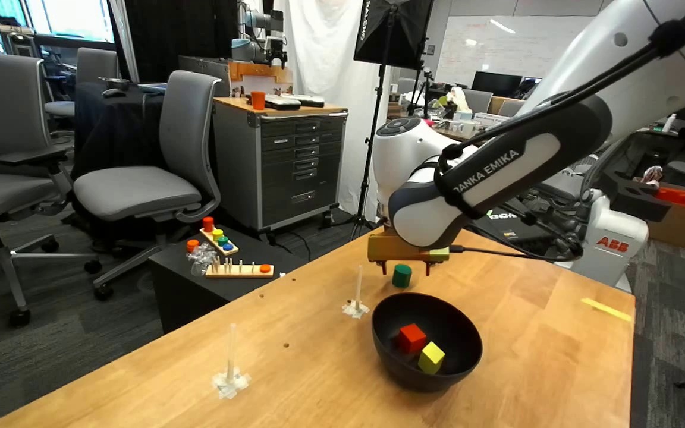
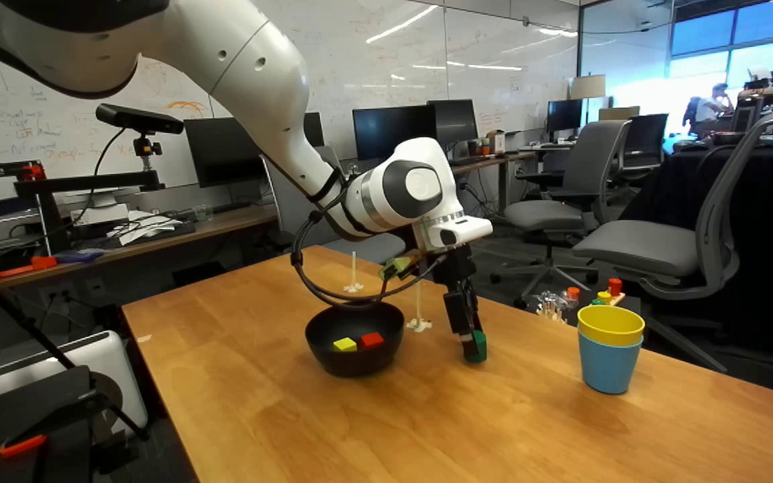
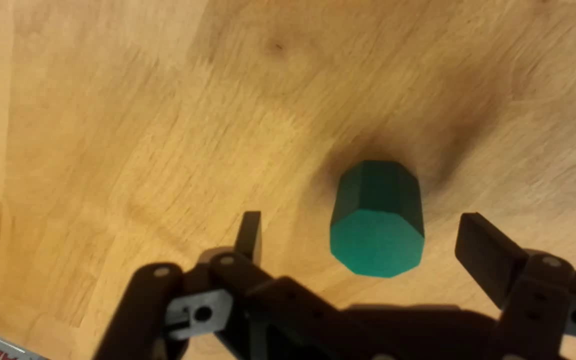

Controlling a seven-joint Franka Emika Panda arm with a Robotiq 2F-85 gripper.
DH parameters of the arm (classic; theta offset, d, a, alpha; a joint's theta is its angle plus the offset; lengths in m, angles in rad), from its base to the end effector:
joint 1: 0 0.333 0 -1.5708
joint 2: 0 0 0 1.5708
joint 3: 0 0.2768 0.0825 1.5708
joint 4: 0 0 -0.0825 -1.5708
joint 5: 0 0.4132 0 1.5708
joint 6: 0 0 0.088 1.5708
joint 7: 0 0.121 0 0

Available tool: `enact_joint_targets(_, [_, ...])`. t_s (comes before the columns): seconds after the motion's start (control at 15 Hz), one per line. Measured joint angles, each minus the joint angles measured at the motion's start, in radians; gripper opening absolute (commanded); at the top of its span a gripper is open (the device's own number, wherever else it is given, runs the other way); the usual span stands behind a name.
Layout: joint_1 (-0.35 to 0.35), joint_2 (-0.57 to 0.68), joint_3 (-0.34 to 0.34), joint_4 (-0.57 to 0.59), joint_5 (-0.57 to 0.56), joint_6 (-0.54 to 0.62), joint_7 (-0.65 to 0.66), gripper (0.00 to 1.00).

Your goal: Put the blocks into the bowl

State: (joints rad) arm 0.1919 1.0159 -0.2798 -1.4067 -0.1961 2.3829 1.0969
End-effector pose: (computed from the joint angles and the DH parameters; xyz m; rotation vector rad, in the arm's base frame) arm 0.7041 -0.0430 0.0496 2.5134 -1.2339 0.2359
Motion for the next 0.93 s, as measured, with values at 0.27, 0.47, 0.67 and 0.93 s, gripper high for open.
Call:
enact_joint_targets(0.27, [-0.013, 0.023, 0.0, 0.018, 0.005, 0.0, 0.0, 0.49])
enact_joint_targets(0.47, [-0.015, 0.034, 0.001, 0.035, 0.008, 0.0, 0.0, 0.27])
enact_joint_targets(0.67, [-0.015, 0.035, 0.008, 0.047, 0.016, 0.0, -0.001, 0.19])
enact_joint_targets(0.93, [-0.015, 0.034, 0.026, 0.059, 0.023, 0.0, -0.005, 0.19])
